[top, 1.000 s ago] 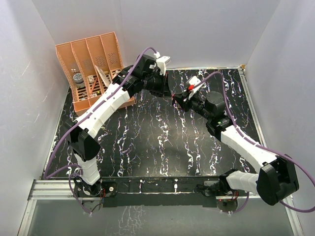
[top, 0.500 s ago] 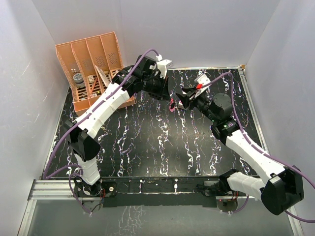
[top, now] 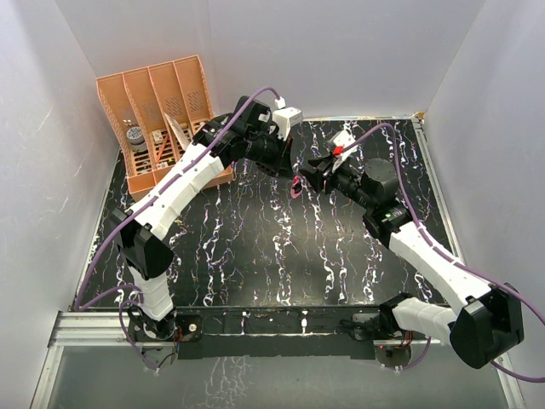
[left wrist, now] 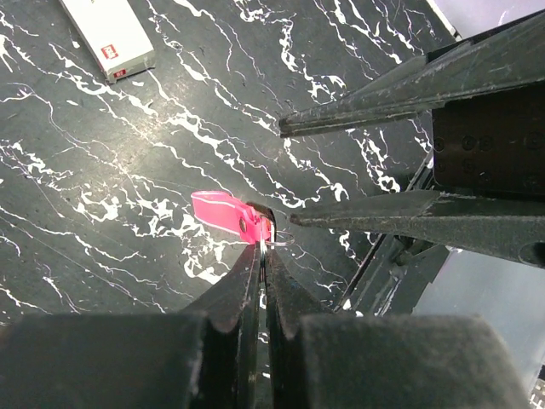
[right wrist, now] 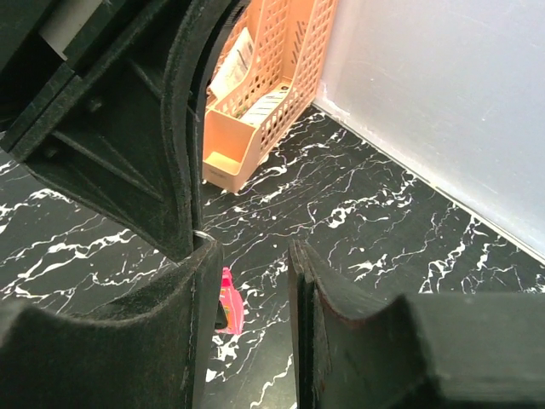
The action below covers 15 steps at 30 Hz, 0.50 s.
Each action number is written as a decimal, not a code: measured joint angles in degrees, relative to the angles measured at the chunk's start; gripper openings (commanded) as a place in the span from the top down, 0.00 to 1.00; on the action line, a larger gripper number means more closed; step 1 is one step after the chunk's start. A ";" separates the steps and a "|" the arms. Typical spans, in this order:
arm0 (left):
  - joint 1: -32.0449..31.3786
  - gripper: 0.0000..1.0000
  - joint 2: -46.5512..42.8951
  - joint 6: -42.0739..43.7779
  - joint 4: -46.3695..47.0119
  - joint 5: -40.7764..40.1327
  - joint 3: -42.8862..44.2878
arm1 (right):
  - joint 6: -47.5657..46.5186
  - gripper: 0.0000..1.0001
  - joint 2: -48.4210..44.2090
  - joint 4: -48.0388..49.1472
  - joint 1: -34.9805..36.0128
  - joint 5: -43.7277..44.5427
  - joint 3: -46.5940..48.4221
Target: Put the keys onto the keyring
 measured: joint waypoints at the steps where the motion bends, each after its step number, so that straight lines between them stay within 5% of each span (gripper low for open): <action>1: 0.00 1.00 0.00 0.20 -0.07 0.00 0.02 | -0.02 0.66 0.07 -0.17 0.00 -0.33 0.09; 15: 0.00 1.00 0.00 1.60 -0.42 0.13 0.09 | -0.02 0.68 2.93 -2.27 0.00 -4.39 1.55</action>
